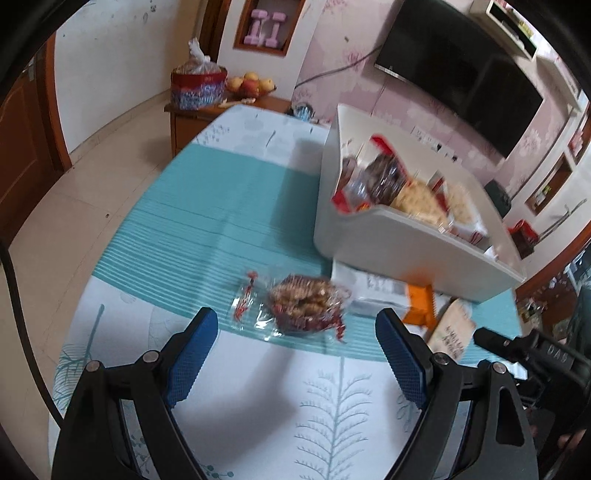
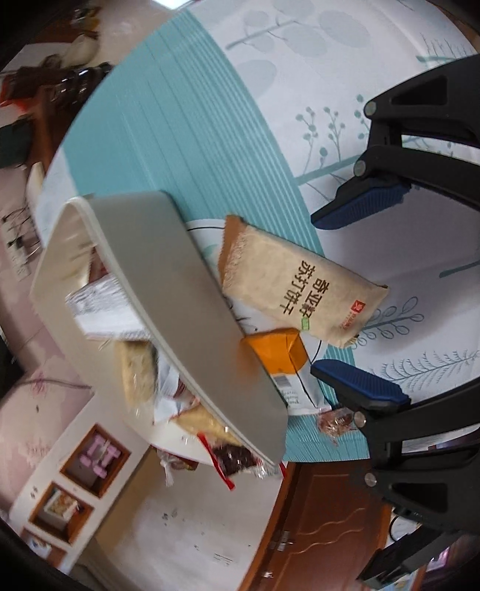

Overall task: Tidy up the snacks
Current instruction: 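Grasp the nut-cluster bag with the left gripper while the right grasps the brown biscuit pack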

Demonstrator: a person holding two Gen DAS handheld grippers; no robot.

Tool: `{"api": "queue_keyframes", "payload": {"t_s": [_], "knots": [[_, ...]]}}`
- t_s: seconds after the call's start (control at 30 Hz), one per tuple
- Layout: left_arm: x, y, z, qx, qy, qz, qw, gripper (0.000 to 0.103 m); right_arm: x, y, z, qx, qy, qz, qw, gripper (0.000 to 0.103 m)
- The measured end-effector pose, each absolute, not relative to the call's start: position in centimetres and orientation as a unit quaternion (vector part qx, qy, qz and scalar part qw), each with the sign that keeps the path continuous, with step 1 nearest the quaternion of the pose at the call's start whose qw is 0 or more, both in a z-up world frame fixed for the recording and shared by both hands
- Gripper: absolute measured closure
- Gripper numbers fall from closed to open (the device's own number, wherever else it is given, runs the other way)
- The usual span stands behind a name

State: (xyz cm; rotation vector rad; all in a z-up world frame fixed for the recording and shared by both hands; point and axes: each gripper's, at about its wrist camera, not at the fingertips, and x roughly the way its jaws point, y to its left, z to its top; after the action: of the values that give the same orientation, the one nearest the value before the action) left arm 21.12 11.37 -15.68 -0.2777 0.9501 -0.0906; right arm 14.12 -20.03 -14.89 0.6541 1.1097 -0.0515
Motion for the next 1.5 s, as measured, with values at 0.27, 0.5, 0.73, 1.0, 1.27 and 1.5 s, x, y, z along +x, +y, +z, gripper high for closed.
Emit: {"api": "queue_keyframes", "payload": {"t_s": [0.27,0.5,0.73,1.0,1.27,1.5], "knots": [[22.4,9.5,-18.2,-0.090,0.486,-0.040,0.868,0.016,15.7,-20.2,-16.9,0.320,0.536,-0.064,0.779,0.029],[23.2,8.1,-19.6,-0.073,0.496,-0.032,0.865,0.016,16.8,-19.6,-16.6,0.297,0.534,-0.092,0.786,0.028],[23.8,7.5,-20.4,-0.063,0.497,-0.016,0.865,0.016,18.6,-18.2,-16.5,0.255,0.542,-0.123,0.791,0.028],[24.5,6.4,-20.7,-0.036,0.489,0.001,0.871,0.016,20.2,-16.2,-16.7,0.197,0.547,-0.158,0.798,0.027],[24.6,5.9,-21.0,-0.025,0.471,0.016,0.881,0.016,21.4,-14.5,-16.7,0.163,0.543,-0.178,0.804,0.027],[25.1,6.3,-21.2,-0.028,0.464,0.018,0.885,0.018,21.5,-13.9,-16.5,0.144,0.535,-0.179,0.813,0.032]]}}
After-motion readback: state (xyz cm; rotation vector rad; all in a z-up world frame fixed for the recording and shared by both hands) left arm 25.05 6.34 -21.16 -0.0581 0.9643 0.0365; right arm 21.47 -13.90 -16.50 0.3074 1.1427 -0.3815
